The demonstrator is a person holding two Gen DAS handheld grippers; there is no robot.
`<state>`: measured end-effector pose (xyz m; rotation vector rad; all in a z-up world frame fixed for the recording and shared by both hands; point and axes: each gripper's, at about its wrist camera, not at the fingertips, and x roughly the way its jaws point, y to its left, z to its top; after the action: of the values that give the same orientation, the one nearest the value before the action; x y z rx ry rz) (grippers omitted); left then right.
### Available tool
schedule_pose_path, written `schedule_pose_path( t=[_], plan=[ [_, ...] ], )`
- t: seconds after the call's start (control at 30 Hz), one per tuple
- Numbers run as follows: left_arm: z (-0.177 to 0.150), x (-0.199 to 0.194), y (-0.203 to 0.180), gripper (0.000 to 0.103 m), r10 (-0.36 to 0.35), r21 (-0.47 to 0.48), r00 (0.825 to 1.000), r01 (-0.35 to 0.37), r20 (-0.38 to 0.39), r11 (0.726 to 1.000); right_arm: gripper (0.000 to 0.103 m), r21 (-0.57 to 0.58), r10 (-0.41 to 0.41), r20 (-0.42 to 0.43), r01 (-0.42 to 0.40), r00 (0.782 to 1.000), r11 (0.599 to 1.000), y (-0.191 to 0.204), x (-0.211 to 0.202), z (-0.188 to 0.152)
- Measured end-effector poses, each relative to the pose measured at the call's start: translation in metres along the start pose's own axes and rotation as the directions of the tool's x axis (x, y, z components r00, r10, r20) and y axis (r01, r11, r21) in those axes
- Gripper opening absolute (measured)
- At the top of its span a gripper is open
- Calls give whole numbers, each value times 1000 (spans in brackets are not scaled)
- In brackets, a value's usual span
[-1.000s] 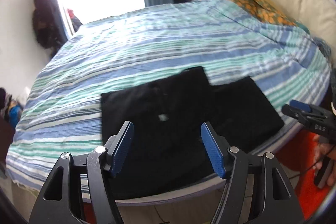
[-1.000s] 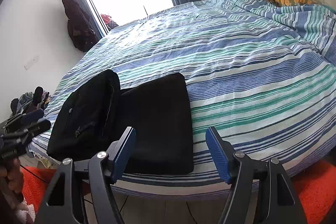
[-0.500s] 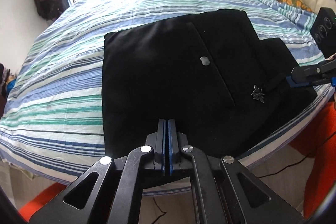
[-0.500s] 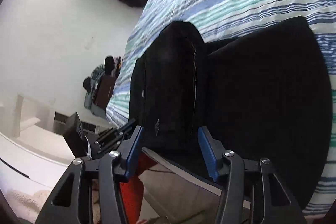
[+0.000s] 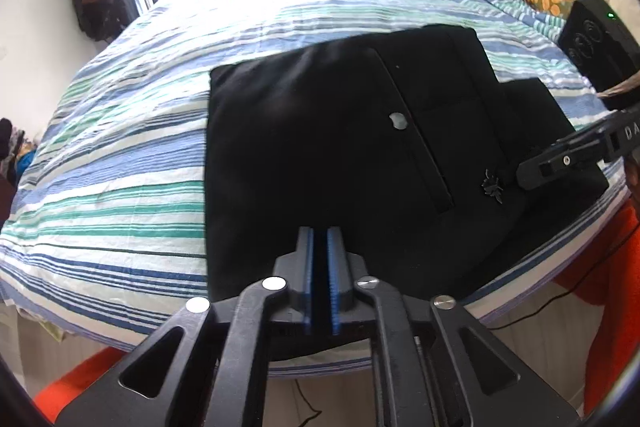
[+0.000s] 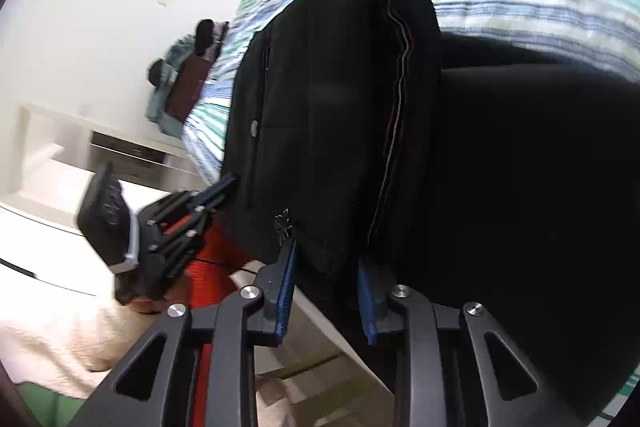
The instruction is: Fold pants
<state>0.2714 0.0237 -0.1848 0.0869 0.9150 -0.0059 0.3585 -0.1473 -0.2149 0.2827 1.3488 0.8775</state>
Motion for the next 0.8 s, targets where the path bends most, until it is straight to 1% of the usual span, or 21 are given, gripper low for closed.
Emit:
schedule_pose_path(
  t=[0.03, 0.07, 0.1, 0.13, 0.2, 0.27, 0.33, 0.5, 0.6, 0.63, 0.67, 0.8],
  plan=[
    [1, -4, 5, 32, 12, -24, 1000, -12, 10, 1000, 23, -11, -35, 15, 35, 999, 999, 8, -3, 0],
    [2, -12, 12, 39, 17, -66, 1000, -15, 26, 998, 21, -19, -56, 37, 57, 998, 998, 15, -10, 0],
    [4, -21, 19, 48, 11, -109, 999, -5, 53, 994, 20, -26, -56, 69, 58, 996, 998, 23, -19, -1],
    [6, -30, 25, 53, 6, -143, 997, 6, 80, 990, 18, -30, -42, 97, 45, 994, 999, 27, -31, 3],
    [9, -47, 35, 57, 10, -189, 992, 14, 129, 982, 17, -43, -25, 142, 31, 990, 999, 35, -54, 1],
    [9, -56, 41, 57, 19, -205, 988, 13, 155, 979, 16, -63, -43, 159, 54, 986, 997, 40, -71, -2],
    [7, -58, 42, 57, 15, -206, 987, 18, 158, 978, 16, -67, -71, 164, 83, 984, 994, 42, -86, -6],
    [4, -58, 31, 57, -4, -161, 988, 29, 153, 986, 15, -12, -120, 205, 125, 971, 992, 27, -121, -29],
    [3, -62, 22, 57, -15, -130, 987, 36, 159, 991, 16, 73, -141, 218, 128, 966, 989, 5, -124, -49],
    [4, -62, 19, 57, -19, -123, 987, 39, 158, 992, 16, 103, -149, 217, 129, 965, 986, -8, -126, -56],
    [6, -61, 18, 57, -23, -116, 988, 42, 154, 992, 16, 129, -159, 212, 133, 964, 983, -16, -123, -58],
    [7, -59, 10, 57, -37, -91, 989, 51, 147, 995, 15, 191, -151, 221, 109, 964, 975, -39, -118, -71]
  ],
)
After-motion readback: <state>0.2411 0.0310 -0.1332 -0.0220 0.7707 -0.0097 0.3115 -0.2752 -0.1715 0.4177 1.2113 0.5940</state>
